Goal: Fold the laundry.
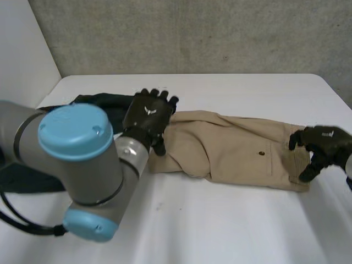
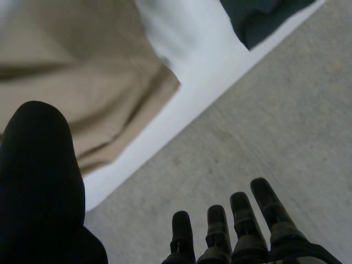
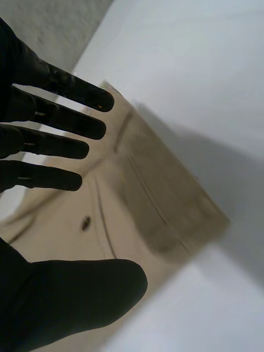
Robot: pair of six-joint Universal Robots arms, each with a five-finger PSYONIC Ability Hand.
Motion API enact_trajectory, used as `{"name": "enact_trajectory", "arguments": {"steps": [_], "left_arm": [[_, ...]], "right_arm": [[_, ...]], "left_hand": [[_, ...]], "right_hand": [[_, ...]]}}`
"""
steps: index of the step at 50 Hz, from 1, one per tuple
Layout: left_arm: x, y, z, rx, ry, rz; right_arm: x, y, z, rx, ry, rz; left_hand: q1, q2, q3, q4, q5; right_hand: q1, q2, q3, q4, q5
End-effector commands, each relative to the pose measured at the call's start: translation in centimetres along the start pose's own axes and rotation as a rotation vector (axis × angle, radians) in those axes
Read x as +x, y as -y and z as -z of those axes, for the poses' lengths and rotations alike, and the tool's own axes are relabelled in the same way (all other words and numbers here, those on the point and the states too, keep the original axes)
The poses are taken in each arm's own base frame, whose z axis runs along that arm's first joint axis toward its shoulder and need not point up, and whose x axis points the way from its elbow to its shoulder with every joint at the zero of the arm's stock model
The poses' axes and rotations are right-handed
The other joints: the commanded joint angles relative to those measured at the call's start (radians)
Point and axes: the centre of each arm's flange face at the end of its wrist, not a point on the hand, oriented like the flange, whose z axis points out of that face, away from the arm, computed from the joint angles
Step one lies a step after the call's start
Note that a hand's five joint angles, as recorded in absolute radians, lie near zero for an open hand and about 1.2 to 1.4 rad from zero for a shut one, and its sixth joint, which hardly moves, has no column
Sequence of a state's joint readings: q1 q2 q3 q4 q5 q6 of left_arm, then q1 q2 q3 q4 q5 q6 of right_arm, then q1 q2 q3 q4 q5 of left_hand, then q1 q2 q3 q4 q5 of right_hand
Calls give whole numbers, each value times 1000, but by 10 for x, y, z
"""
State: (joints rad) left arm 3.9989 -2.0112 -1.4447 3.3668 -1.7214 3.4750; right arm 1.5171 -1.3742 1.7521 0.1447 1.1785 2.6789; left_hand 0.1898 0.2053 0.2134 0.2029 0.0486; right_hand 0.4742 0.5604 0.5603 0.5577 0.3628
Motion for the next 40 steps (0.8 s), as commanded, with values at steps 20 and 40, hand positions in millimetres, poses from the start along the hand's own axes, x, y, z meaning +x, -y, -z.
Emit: {"name": "enact_trajectory", "arguments": {"steps": [20,40], "left_arm": [[-2,-41,14,-92,9,8],[-8,-32,20,-75,25,11]], "right_arm": [[0,-63,-42,51,-68,123],[44,-6,-31,88,-321,663]], "left_hand": [[-6,-21,-29,-19,-39],[-12,-27,-35,-25,-45]], "right_hand": [[921,835,835,838,858],[922,836,836,839,859]]}}
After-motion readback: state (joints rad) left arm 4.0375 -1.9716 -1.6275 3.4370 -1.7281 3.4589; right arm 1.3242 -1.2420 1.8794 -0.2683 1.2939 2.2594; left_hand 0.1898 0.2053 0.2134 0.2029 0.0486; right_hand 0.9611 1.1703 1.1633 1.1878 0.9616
